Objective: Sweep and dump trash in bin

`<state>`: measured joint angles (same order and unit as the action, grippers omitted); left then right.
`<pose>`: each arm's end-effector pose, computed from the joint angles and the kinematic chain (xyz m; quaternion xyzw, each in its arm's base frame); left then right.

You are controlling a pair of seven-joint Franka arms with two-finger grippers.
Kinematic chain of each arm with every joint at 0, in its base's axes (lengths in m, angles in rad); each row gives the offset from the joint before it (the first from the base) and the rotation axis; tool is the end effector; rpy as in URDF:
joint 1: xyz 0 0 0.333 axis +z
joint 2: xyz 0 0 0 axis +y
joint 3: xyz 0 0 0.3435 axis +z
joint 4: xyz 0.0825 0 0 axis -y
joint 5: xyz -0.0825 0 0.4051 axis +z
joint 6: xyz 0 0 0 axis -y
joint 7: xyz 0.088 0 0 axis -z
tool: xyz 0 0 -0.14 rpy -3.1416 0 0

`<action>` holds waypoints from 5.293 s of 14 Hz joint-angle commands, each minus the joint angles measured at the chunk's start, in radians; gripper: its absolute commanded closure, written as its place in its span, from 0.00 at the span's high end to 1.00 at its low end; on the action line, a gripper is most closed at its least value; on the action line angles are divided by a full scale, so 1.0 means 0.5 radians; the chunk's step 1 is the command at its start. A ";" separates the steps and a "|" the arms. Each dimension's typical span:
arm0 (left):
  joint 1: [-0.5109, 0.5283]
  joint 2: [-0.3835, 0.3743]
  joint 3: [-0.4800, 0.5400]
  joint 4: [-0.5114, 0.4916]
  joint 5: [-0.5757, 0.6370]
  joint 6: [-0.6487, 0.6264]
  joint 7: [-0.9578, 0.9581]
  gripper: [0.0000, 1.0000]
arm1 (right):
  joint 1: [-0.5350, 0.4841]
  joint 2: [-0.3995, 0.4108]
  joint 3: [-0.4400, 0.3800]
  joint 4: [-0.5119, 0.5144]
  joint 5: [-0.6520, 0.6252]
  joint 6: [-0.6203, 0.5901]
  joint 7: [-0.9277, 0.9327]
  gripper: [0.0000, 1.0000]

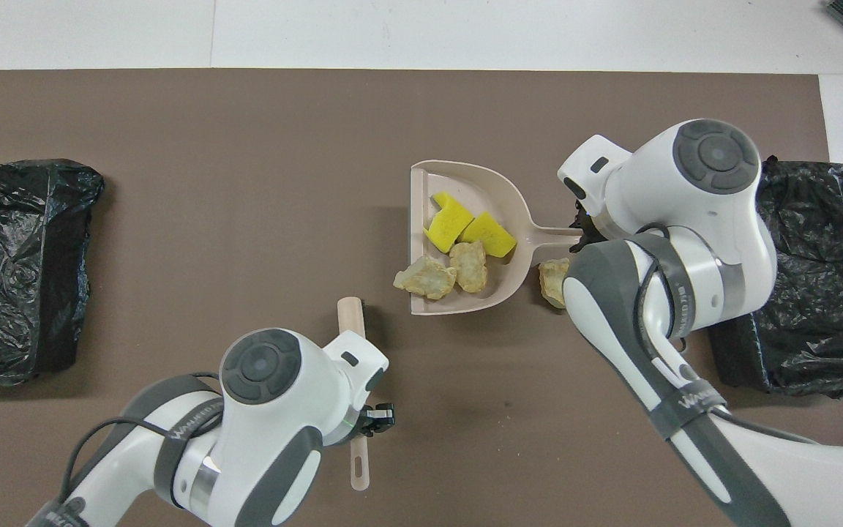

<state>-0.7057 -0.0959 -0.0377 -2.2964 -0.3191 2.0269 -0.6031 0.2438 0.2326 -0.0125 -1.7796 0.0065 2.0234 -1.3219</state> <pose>0.3425 -0.3519 0.3613 0.9872 0.0132 -0.1505 0.0517 0.6330 0.1501 0.4108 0.7141 0.7000 0.0056 0.0016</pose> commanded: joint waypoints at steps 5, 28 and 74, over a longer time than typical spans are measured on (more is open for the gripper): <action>-0.377 0.035 0.023 -0.049 0.095 0.306 -0.346 0.00 | -0.276 -0.072 -0.003 0.145 0.021 -0.331 -0.457 0.00; -0.328 0.207 0.044 0.024 0.080 0.398 -0.377 1.00 | -1.420 -0.195 -0.027 0.175 -0.853 -0.074 -1.673 0.00; 1.359 -0.240 0.054 0.906 0.571 -1.017 1.267 1.00 | -0.739 -0.781 -0.018 -0.349 -1.435 -0.362 -0.108 0.00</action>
<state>-0.0499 -0.1540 -0.0080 -1.7653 -0.0435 1.4884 -0.0045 -0.1132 -0.1559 -0.0275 -1.9637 -0.7909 1.8718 -1.3466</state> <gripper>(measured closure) 0.000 0.687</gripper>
